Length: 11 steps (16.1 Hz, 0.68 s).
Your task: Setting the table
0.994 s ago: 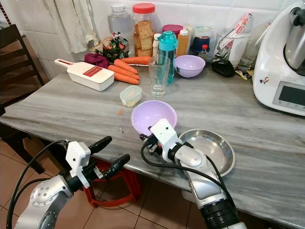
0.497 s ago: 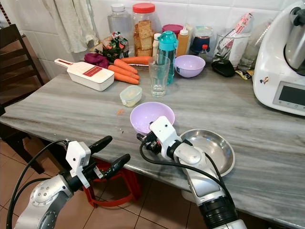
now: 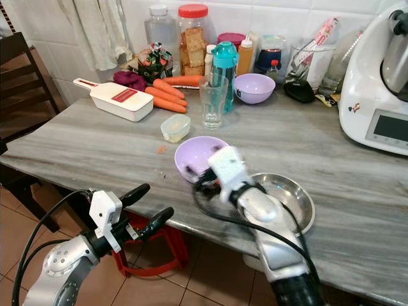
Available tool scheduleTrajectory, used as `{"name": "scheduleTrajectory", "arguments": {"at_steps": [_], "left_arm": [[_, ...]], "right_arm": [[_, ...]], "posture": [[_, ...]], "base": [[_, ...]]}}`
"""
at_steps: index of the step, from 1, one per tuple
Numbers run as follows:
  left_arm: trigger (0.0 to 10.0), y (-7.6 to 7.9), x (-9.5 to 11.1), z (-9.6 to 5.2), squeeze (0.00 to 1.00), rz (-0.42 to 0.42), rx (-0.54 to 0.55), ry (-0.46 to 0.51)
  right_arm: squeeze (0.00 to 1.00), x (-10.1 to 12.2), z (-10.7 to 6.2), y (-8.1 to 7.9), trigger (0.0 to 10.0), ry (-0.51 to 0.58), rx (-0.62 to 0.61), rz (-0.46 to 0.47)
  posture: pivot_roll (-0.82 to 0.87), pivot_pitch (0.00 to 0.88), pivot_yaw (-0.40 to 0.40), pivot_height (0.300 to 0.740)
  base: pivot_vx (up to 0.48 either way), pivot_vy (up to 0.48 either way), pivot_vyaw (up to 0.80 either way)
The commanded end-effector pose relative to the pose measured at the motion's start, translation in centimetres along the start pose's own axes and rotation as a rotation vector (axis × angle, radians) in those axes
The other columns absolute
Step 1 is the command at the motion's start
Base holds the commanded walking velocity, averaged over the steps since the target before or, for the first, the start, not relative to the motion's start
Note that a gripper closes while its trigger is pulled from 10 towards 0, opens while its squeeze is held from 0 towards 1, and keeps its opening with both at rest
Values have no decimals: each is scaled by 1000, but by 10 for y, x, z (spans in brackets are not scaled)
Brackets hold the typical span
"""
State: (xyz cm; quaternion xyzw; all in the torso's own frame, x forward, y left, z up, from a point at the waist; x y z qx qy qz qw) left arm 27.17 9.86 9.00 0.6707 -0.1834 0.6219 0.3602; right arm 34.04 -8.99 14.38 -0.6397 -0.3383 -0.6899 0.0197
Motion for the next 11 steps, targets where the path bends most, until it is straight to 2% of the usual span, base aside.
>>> {"name": "scheduleTrajectory", "arguments": {"at_steps": [1, 3, 5, 7, 9, 11], "left_arm": [[10000, -4, 3, 0, 0, 25, 8, 4], [10000, -7, 8, 0, 0, 43, 28, 38], [10000, -8, 10, 1, 0, 45, 26, 38], [10000, -8, 10, 2, 0, 48, 21, 36], [10000, -8, 11, 4, 0, 48, 14, 41], [10000, -9, 12, 5, 0, 48, 15, 45]], "right_arm": [[1000, 7, -7, 15, 10000, 25, -89, -17], [1000, 7, -21, 31, 10000, 40, -221, -9], [1000, -1, -39, 48, 10000, -3, -379, -15], [1000, -14, -47, 45, 10000, -69, -400, -10], [1000, -31, -53, 37, 10000, -153, -405, 37], [1000, -36, -55, 37, 10000, -180, -421, 48]], "posture": [[-8, 0, 7, 740], [-13, 0, 7, 740], [-13, 0, 7, 740], [-13, 0, 7, 740], [-13, 0, 7, 740], [-35, 0, 18, 740]], "base": [[0, 0, 0], [0, 0, 0], [0, 0, 0], [0, 0, 0], [0, 0, 0], [0, 0, 0]]}}
Point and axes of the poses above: a point about 5 cm out from each wrist's last joint towards the gripper, its own z axis pointing out of the wrist towards the gripper, its own x axis along the axis of the wrist's last joint, y = z × x, the point moved 5 cm from there along z, pointing out of the wrist towards the gripper, and after that the axes turned 12 degrees about -z, right-handed, at the moved point
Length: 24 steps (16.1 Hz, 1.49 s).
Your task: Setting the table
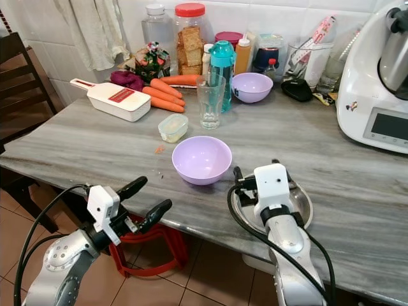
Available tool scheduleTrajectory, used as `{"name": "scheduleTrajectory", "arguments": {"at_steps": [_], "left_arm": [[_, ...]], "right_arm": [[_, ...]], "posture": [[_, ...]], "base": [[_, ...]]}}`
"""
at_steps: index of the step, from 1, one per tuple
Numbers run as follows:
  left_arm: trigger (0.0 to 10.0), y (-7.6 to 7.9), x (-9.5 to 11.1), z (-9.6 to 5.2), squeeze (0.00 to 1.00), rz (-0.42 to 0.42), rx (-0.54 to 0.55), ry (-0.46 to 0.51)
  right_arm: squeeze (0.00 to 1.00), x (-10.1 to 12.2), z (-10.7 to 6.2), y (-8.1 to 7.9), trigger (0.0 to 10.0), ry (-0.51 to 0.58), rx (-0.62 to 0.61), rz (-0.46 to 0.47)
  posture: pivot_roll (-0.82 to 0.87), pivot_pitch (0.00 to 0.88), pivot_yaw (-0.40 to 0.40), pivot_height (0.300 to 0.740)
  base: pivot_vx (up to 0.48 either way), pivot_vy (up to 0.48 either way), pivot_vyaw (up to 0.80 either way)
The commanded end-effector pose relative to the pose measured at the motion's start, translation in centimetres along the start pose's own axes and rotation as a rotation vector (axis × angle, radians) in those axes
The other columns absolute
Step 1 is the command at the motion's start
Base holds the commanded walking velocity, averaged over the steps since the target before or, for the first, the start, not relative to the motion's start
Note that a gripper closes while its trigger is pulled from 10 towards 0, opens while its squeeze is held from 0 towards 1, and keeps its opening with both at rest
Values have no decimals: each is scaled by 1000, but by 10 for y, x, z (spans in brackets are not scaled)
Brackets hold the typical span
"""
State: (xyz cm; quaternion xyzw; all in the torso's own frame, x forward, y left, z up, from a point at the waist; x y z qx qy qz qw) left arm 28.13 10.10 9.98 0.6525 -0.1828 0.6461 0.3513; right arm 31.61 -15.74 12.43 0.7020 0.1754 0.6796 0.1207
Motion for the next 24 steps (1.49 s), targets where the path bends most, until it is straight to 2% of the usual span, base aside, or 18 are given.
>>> {"name": "scheduleTrajectory", "arguments": {"at_steps": [1, 3, 7, 8, 9, 10, 11, 12, 24], "left_arm": [[10000, -3, 0, 2, 0, 12, 5, -5], [10000, -5, 0, 2, 0, 26, 3, -17], [10000, -9, -4, -1, 0, 26, -2, -39], [10000, -8, -3, 0, 0, 32, -6, -39], [10000, -8, -2, 0, 0, 35, -8, -39], [10000, -7, 0, 1, 0, 38, -12, -38], [10000, -6, 1, 1, 0, 42, -16, -38], [10000, -6, 1, 1, 0, 44, -19, -40], [10000, 8, -11, -2, 0, 45, -46, -71]], "right_arm": [[1000, -6, -2, 5, 10000, -49, -38, 26], [1000, -21, -4, 2, 10000, -138, -48, 100], [922, -37, -5, 2, 10000, -234, -45, 153], [855, -40, -5, 0, 10000, -251, -35, 152], [718, -42, -5, -1, 10000, -265, -33, 158], [537, -45, -6, -4, 10000, -290, -29, 189], [208, -48, -7, -8, 10000, -311, -21, 216], [0, -49, -6, -11, 10000, -316, -13, 231], [0, -37, 4, -33, 10000, -333, 86, 335]], "posture": [[-37, 0, 16, 740], [-35, 0, 11, 740], [-28, 0, 8, 740], [-28, 0, 8, 740], [-28, 0, 8, 740], [-26, 0, 9, 740], [-26, 0, 11, 740], [-26, 0, 10, 740], [-29, 0, 6, 740]], "base": [[0, 0, 0], [0, 0, 0], [0, 0, 0], [0, 0, 0], [0, 0, 0], [0, 0, 0], [0, 0, 0], [0, 0, 0], [0, 0, 0]]}}
Point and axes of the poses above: a point about 5 cm out from each wrist's last joint towards the gripper, its own z axis pointing out of the wrist towards the gripper, its own x axis along the axis of the wrist's last joint, y = z × x, the point moved 5 cm from there along z, pointing out of the wrist towards the gripper, and after that the axes turned 12 degrees about -z, right-handed, at the moved point
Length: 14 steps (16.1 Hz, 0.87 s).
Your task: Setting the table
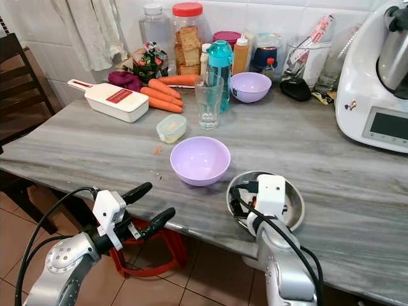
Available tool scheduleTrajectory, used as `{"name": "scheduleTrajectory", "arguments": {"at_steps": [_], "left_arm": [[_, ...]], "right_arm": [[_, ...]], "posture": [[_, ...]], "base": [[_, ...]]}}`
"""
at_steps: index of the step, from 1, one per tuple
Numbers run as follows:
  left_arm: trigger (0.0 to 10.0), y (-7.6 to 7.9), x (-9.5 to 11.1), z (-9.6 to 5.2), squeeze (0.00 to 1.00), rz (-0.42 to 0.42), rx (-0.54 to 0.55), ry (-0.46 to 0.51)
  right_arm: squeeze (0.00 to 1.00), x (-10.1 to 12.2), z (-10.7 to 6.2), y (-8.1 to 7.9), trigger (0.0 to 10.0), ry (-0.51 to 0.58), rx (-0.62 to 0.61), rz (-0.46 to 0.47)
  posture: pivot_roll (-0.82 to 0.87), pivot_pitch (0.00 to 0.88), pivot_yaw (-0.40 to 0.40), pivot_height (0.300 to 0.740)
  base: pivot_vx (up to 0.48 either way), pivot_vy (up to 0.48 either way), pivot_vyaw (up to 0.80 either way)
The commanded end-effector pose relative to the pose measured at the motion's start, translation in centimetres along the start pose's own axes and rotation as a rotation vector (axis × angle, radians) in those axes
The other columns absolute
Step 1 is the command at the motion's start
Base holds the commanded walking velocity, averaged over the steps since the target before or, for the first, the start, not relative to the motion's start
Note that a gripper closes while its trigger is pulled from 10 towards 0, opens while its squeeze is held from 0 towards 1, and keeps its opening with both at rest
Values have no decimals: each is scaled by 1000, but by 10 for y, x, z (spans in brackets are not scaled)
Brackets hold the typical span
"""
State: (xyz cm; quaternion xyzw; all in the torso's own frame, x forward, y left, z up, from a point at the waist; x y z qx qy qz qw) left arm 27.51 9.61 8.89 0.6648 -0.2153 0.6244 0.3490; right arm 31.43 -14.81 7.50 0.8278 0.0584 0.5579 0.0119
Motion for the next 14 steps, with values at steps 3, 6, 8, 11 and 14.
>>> {"name": "scheduleTrajectory", "arguments": {"at_steps": [3, 6, 8, 11, 14], "left_arm": [[10000, 3, 0, -1, 0, 17, -8, -4], [10000, 3, -1, -1, 0, 16, -8, -7], [10000, 3, -2, 0, 0, 15, -9, -11], [10000, 2, -2, 0, 0, 17, -12, -14], [10000, 3, -3, 0, 0, 14, -15, -13]], "right_arm": [[0, 5, 6, -12, 10000, 0, 43, 6], [0, 7, 9, -17, 10000, 7, 66, 15], [0, 6, 12, -20, 10000, 4, 80, 20], [0, 6, 12, -22, 10000, 4, 84, 21], [0, 12, 0, -5, 10000, 58, 37, -14]], "posture": [[-27, 0, 3, 740], [-26, 0, 3, 740], [-26, 0, 3, 740], [-21, 0, 8, 740], [-23, 0, 7, 740]], "base": [[0, 0, 0], [0, 0, 0], [0, 0, 0], [0, 0, 0], [0, 0, 0]]}}
Point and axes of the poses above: a point about 5 cm out from each wrist's last joint towards the gripper, its own z axis pointing out of the wrist towards the gripper, its own x axis along the axis of the wrist's last joint, y = z × x, the point moved 5 cm from there along z, pointing out of the wrist towards the gripper, and after that the axes turned 12 degrees about -z, right-handed, at the moved point
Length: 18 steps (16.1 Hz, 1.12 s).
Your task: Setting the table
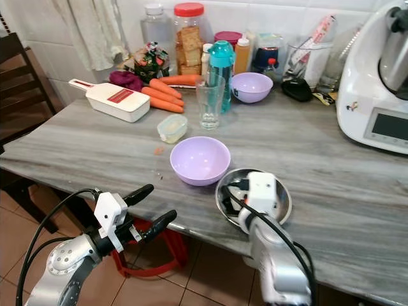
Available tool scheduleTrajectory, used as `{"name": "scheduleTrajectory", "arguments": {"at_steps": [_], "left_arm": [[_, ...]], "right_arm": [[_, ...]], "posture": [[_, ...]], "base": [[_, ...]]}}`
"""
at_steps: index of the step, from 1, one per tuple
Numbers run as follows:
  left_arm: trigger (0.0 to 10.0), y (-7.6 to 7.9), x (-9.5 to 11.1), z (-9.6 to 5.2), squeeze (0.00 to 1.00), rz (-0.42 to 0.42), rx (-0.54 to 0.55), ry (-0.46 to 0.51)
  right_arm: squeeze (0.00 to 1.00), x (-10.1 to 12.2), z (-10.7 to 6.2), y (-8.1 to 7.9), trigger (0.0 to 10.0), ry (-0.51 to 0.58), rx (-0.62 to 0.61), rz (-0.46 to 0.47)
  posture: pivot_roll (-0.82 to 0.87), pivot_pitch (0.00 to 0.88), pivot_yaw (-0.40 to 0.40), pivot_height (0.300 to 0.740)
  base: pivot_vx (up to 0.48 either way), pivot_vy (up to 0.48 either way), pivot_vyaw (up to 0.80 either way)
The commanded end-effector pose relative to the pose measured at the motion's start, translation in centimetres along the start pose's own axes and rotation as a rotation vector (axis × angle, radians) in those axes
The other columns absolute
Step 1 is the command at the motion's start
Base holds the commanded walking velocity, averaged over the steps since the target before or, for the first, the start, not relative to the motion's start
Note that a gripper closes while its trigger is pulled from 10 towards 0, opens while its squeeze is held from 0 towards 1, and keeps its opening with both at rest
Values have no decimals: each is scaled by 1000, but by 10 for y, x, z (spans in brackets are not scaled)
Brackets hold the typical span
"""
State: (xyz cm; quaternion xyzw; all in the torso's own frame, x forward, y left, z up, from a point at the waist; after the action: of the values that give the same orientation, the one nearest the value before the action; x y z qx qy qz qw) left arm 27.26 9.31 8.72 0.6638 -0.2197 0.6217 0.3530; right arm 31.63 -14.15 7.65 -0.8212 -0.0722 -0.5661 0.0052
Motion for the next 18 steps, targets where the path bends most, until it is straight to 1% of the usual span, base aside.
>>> {"name": "scheduleTrajectory", "arguments": {"at_steps": [1, 3, 4, 5, 6, 7, 8, 9, 10, 12, 14, 16, 18], "left_arm": [[10000, 0, 0, 0, 0, 12, -5, -8], [10000, 0, 0, 0, 0, 3, -10, -3], [10000, 1, 1, 1, 0, -2, -13, 2], [10000, 0, 2, 1, 0, -7, -12, 5], [10000, 0, 2, 1, 0, -10, -9, 7], [10000, -3, 4, 1, 0, -18, 20, 21], [10000, -18, 9, -3, 0, -20, 132, 50], [10000, -25, 11, -5, 0, -18, 189, 68], [10000, -40, 15, -10, 0, -40, 297, 102], [10000, -46, 16, -16, 0, -26, 360, 116], [10000, -55, 14, -23, 0, -18, 479, 114], [10000, -59, 12, -26, 0, 4, 533, 105], [10000, -63, 9, -30, 0, -9, 589, 98]], "right_arm": [[0, 10, -7, 7, 10000, 53, -23, -35], [0, 14, -15, 15, 10000, 101, -47, -56], [0, 22, -22, 22, 10000, 175, -76, -52], [0, 25, -25, 24, 10000, 203, -92, -74], [0, 28, -28, 25, 10000, 225, -99, -72], [0, 33, -31, 26, 10000, 252, -109, -95], [0, 40, -34, 23, 10000, 307, -109, -93], [0, 44, -36, 23, 10000, 331, -114, -91], [0, 52, -40, 23, 10000, 384, -129, -120], [0, 53, -43, 26, 10000, 403, -160, -118], [0, 50, -45, 26, 10000, 409, -160, -128], [0, 49, -46, 27, 10000, 413, -154, -146], [0, 47, -44, 30, 10000, 409, -155, -158]], "posture": [[-27, 0, 7, 740], [-33, 0, 9, 740], [-35, 0, 7, 740], [-36, 0, 8, 740], [-38, 0, 9, 740], [-41, 0, 11, 740], [-44, 0, 15, 740], [-46, 0, 19, 740], [-43, 0, 18, 740], [-28, 0, 8, 740], [-12, 0, -2, 740], [-7, 0, -7, 740], [-6, 0, -8, 740]], "base": [[0, 0, 0], [0, 0, 0], [0, 0, 0], [0, 0, 0], [0, 0, 0], [0, 0, 0], [0, 0, 0], [0, 0, 0], [0, 0, 0], [0, 0, 0], [0, 0, 0], [0, 0, -422], [0, 0, -559]]}}
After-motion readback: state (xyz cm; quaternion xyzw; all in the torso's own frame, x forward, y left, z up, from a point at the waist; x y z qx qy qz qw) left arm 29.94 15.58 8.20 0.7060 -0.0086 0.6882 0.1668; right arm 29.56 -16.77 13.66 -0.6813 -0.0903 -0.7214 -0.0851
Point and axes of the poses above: a point about 5 cm out from each wrist's last joint towards the gripper, its own z axis pointing out of the wrist towards the gripper, its own x axis along the axis of the wrist's last joint, y = z × x, the point moved 5 cm from there along z, pointing out of the wrist towards the gripper, and after that the axes turned 12 degrees about -z, right-handed, at the moved point
